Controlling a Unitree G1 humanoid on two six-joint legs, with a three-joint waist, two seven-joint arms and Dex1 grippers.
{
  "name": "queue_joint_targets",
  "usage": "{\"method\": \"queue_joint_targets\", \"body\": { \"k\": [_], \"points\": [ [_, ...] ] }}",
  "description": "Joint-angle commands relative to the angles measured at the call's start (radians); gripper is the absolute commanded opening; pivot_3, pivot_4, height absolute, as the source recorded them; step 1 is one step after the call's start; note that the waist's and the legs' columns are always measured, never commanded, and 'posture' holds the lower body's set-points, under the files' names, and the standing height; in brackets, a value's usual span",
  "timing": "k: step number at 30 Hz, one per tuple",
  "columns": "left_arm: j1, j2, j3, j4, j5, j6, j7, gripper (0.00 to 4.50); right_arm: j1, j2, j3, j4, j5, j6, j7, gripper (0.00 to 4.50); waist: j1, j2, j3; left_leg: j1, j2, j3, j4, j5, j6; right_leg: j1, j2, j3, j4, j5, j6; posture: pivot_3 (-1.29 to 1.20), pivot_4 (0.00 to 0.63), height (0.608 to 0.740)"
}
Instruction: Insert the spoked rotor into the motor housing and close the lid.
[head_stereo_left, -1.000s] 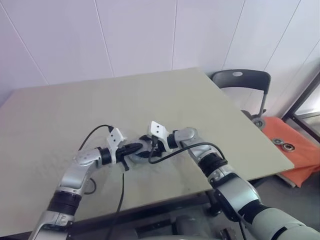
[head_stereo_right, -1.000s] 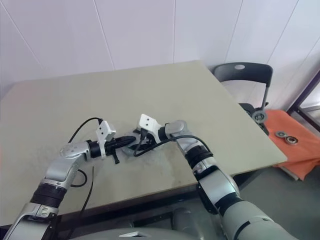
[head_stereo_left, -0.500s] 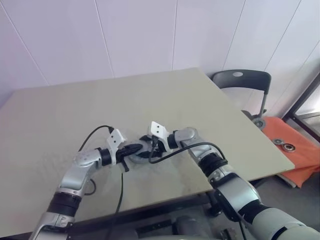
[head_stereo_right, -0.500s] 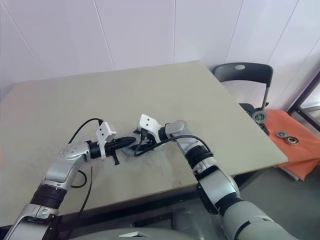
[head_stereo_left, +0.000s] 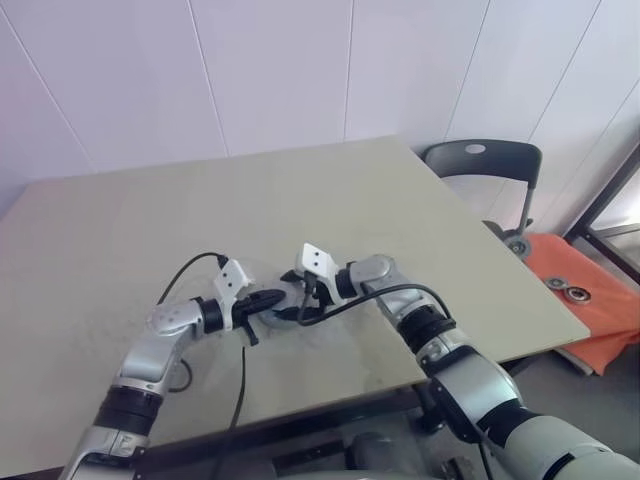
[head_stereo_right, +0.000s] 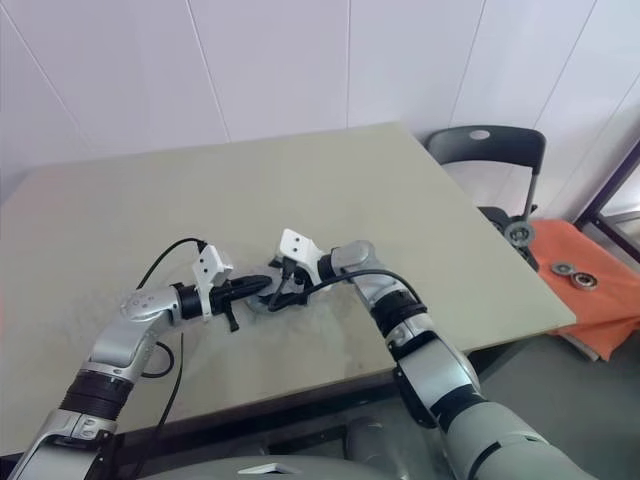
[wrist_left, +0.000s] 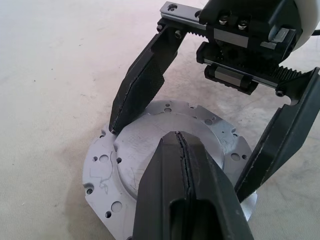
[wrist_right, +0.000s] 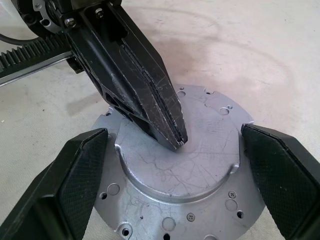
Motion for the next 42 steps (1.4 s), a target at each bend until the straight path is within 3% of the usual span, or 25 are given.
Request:
{"method": "queue_joint_targets", "body": {
  "k": [1, 14, 20, 26, 31, 35, 42],
  "points": [
    [0.027, 0.002, -0.025, 0.028, 0.025, 0.032, 0.001, 0.0, 0.0, -0.015, -0.008, 0.045, -0.011, 0.028, 0.003, 4.48, 0.0, 0.0, 0.0, 0.0, 0.0, 0.0, 0.0, 0.0, 0.0, 0.0, 0.0, 0.0, 0.0, 0.0, 0.0, 0.0, 0.0, 0.74],
    [0.024, 0.001, -0.022, 0.034, 0.027, 0.029, 0.001, 0.0, -0.04, -0.023, -0.096, 0.019, 0.048, -0.005, 0.028, 4.48, 0.002, 0.0, 0.002, -0.002, 0.0, 0.0, 0.0, 0.0, 0.0, -0.001, 0.0, 0.0, -0.001, 0.0, 0.0, 0.0, 0.0, 0.74],
    [0.023, -0.003, -0.025, 0.034, 0.029, 0.029, 0.004, 0.0, -0.069, -0.036, -0.155, -0.011, 0.12, 0.104, 0.057, 4.48, 0.003, 0.0, 0.003, -0.003, 0.0, 0.0, 0.0, 0.0, 0.0, -0.001, 0.0, 0.0, -0.001, 0.0, 0.0, 0.0, 0.0, 0.74],
    [0.025, -0.01, -0.027, 0.035, 0.031, 0.025, 0.009, 0.0, -0.132, -0.08, -0.223, -0.076, 0.235, 0.381, 0.131, 4.48, 0.004, 0.001, 0.003, -0.003, -0.001, 0.0, -0.001, 0.0, 0.0, -0.002, 0.0, 0.0, -0.002, 0.0, 0.0, 0.0, 0.0, 0.74],
    [0.025, -0.013, -0.025, 0.035, 0.031, 0.024, 0.01, 0.0, -0.153, -0.168, -0.152, -0.126, 0.299, 0.761, 0.296, 4.48, 0.009, 0.0, 0.003, -0.005, -0.001, -0.001, 0.0, 0.0, 0.0, -0.003, 0.0, 0.0, -0.002, 0.0, 0.0, 0.0, 0.0, 0.74],
    [0.026, -0.014, -0.024, 0.035, 0.032, 0.022, 0.012, 0.0, -0.176, -0.191, -0.121, -0.089, 0.344, 0.983, 0.35, 4.48, 0.008, 0.001, 0.003, -0.01, -0.001, -0.001, 0.001, 0.0, 0.0, -0.008, -0.001, 0.0, -0.001, 0.0, 0.0, 0.0, 0.0, 0.74],
    [0.037, -0.014, -0.022, 0.022, 0.029, 0.027, 0.016, 0.0, -0.205, -0.179, -0.125, -0.017, 0.397, 1.151, 0.335, 4.48, 0.007, 0.002, 0.003, -0.017, -0.002, -0.002, 0.002, 0.0, 0.0, -0.013, -0.001, 0.0, -0.001, 0.001, 0.001, 0.0, 0.0, 0.74]
  ]
}}
